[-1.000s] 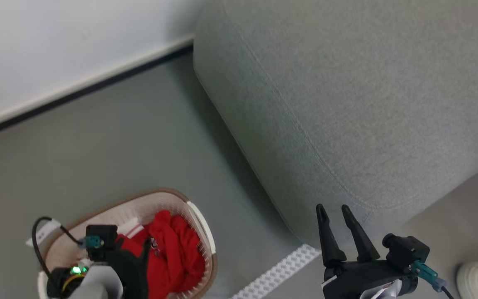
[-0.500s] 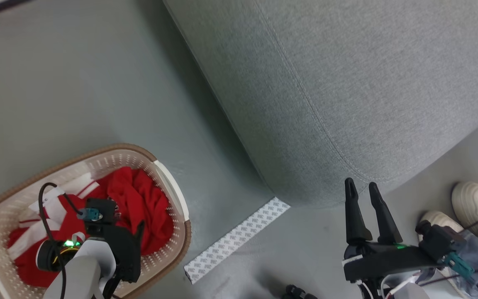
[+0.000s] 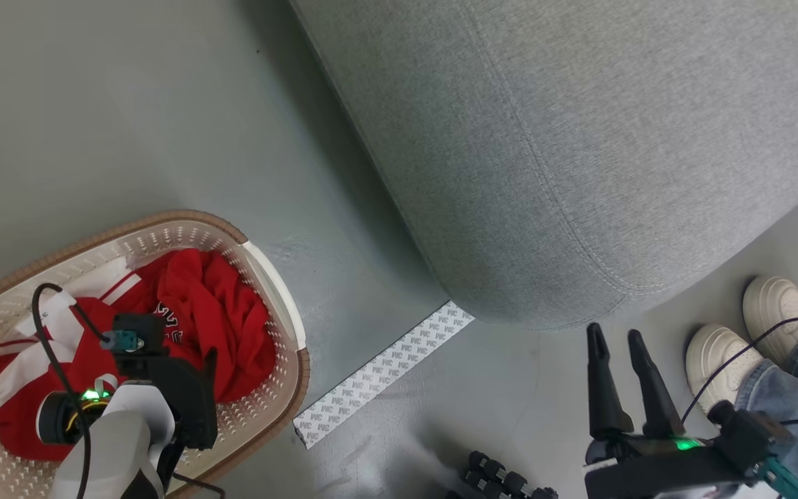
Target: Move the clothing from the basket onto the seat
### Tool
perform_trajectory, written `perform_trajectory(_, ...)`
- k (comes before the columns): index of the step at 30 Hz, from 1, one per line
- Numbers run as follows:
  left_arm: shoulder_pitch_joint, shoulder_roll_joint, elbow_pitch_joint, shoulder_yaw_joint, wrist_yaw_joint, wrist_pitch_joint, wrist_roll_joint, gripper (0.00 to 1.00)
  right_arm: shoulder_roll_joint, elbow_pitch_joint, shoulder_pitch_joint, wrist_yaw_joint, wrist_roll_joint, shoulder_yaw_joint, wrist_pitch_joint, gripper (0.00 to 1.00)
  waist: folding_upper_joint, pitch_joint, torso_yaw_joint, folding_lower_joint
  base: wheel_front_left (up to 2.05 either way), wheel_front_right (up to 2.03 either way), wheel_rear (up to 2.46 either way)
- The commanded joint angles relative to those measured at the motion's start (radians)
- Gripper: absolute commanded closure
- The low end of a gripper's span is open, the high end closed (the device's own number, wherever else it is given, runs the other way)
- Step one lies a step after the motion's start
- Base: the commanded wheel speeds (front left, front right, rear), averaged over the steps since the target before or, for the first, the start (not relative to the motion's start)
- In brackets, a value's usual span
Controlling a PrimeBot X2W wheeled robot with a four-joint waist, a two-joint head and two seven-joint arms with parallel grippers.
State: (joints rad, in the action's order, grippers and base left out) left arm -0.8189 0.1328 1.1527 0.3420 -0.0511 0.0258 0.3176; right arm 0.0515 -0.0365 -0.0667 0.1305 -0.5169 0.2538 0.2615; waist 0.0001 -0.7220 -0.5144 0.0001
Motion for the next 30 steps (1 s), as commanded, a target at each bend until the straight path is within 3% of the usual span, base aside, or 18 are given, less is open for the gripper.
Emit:
perform_trajectory(1,-0.011,0.003,0.013,0.0,0.0,-0.002,0.005,0.0,-0.002,0.012,0.017,0.0,0.012,-0.008,0.005,0.0,-0.0001,-0.014,0.012,-0.0001,0.1,0.1,0.1)
perform_trajectory(11,-0.078,-0.015,0.059,0.008,-0.018,0.022,0.023,0.0,-0.002,0.092,0.092,0.0,0.034,-0.025,0.005,0.0,-0.0001,-0.086,0.055,-0.0001,0.05,0.05,0.05)
perform_trajectory(25,-0.113,-0.064,0.099,0.049,-0.044,0.039,0.041,0.0,-0.002,0.115,0.111,0.0,0.015,-0.014,0.005,0.0,-0.0001,-0.121,0.074,-0.0001,0.0,0.0,0.0)
perform_trajectory(26,-0.112,-0.067,0.1,0.054,-0.046,0.037,0.04,0.17,-0.002,0.116,0.112,0.0,0.015,-0.014,0.005,0.0,-0.0001,-0.121,0.075,-0.0001,0.0,0.0,0.0)
perform_trajectory(27,-0.111,-0.07,0.102,0.061,-0.05,0.035,0.041,0.62,-0.002,0.117,0.114,0.0,0.015,-0.014,0.005,0.0,-0.0001,-0.122,0.076,-0.0001,0.0,0.0,0.0)
perform_trajectory(28,-0.107,-0.073,0.105,0.07,-0.056,0.029,0.039,1.0,-0.002,0.117,0.116,0.0,0.016,-0.015,0.005,0.0,-0.0001,-0.122,0.076,-0.0001,0.0,0.0,0.0)
perform_trajectory(30,-0.098,-0.076,0.107,0.082,-0.063,0.021,0.045,1.0,-0.002,0.116,0.117,0.0,0.019,-0.016,0.005,0.0,-0.0001,-0.121,0.078,-0.0001,0.0,0.0,0.0)
